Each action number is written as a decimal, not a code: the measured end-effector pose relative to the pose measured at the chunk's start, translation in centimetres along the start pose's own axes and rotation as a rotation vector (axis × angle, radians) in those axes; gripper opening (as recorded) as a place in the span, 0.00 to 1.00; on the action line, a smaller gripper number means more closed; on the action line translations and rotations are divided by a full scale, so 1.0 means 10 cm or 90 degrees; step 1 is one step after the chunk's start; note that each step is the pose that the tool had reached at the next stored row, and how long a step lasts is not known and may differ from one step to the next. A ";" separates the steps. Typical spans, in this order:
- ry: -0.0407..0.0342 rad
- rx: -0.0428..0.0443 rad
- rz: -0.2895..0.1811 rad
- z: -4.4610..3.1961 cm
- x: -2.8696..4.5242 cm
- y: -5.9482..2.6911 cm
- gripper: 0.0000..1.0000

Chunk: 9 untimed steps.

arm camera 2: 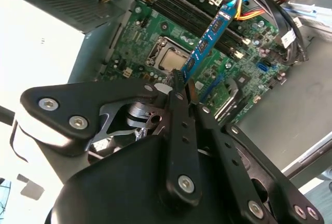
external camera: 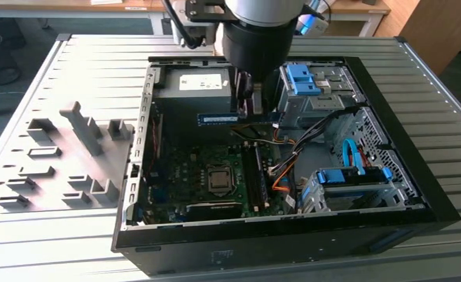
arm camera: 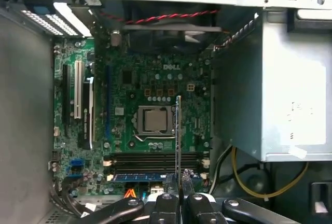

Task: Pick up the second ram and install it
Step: 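Pick up the second ram and move it above second insertion slot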

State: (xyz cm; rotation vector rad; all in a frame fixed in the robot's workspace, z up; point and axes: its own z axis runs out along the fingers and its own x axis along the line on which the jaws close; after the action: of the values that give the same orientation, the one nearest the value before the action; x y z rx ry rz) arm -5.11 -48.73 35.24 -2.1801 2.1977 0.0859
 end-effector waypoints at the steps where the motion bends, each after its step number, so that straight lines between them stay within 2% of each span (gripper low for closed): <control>1: 0.0000 0.0000 0.000 0.011 0.019 -0.008 0.14; 5: -0.0001 0.0000 0.000 0.069 0.136 -0.012 0.14; 9: 0.0000 0.0000 0.000 0.139 0.182 -0.013 0.14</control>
State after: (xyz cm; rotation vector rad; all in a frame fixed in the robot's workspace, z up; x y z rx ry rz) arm -5.00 -50.45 33.72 -2.1800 2.1978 0.0859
